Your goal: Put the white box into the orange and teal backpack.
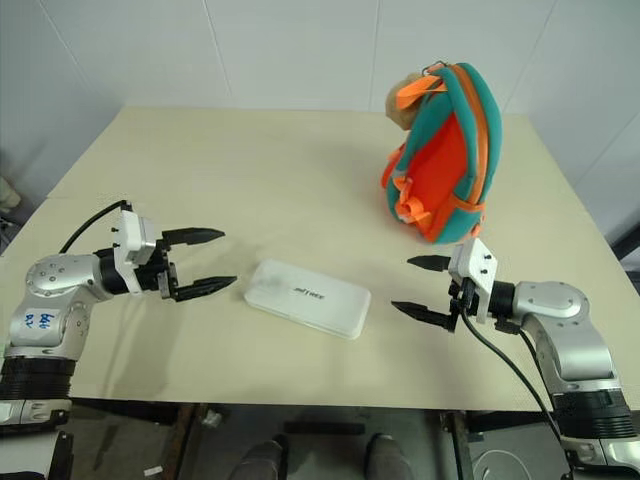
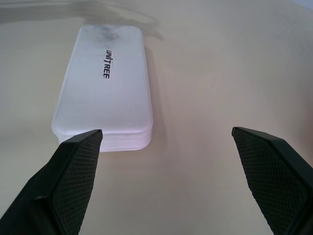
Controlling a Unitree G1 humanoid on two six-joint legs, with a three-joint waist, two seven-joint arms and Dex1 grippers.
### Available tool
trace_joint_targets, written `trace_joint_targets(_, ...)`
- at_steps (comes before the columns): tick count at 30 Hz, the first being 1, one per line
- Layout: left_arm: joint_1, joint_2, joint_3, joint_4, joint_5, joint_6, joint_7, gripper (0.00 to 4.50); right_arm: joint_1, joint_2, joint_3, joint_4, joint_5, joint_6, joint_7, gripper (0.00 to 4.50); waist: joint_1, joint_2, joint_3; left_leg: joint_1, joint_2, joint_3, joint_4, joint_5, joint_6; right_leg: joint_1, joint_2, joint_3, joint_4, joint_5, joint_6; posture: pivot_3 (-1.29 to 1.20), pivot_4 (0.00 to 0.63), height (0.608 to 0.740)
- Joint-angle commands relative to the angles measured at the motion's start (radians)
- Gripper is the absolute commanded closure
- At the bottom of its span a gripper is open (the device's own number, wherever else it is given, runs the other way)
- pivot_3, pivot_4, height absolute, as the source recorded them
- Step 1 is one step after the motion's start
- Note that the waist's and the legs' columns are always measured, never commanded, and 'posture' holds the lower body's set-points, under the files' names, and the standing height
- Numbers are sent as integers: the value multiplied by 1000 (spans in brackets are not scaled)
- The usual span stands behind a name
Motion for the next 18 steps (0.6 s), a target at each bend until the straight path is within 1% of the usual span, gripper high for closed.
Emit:
trace_joint_targets(1,-33,-6,15,-3,-7,-17,11,0,-35,-10,-20,-33,11,18,-24,30,1,0,0,0,0,0,0,0,0,0,0,0,0,0,0,0,150,740)
trace_joint_targets(5,-23,-14,22,1,-8,-25,24,0,-75,16,8,-12,1,24,-36,30,2,0,0,0,0,0,2,0,0,0,0,0,0,0,0,0,150,740)
trace_joint_targets(8,6,9,34,13,3,-39,14,0,-82,41,49,8,-27,13,-42,30,-1,0,0,0,0,0,1,0,0,0,0,0,0,0,0,0,150,740)
trace_joint_targets(9,12,19,41,24,5,-47,8,402,-78,49,57,11,-32,12,-45,417,-1,0,0,0,1,1,1,0,0,0,0,1,0,0,0,0,150,740)
trace_joint_targets(10,16,31,43,35,12,-56,3,621,-74,57,62,18,-34,1,-38,650,0,0,0,0,1,1,1,0,0,0,1,1,0,0,0,0,150,740)
trace_joint_targets(13,11,55,51,90,41,-88,25,1597,-58,75,68,50,-45,-32,-38,1659,1,0,0,0,1,1,1,0,0,0,1,1,0,0,0,0,150,740)
trace_joint_targets(18,-4,53,33,181,91,-165,47,3213,-12,91,67,101,-56,-66,-42,3410,6,0,0,0,1,1,1,0,0,0,1,1,0,0,0,0,150,740)
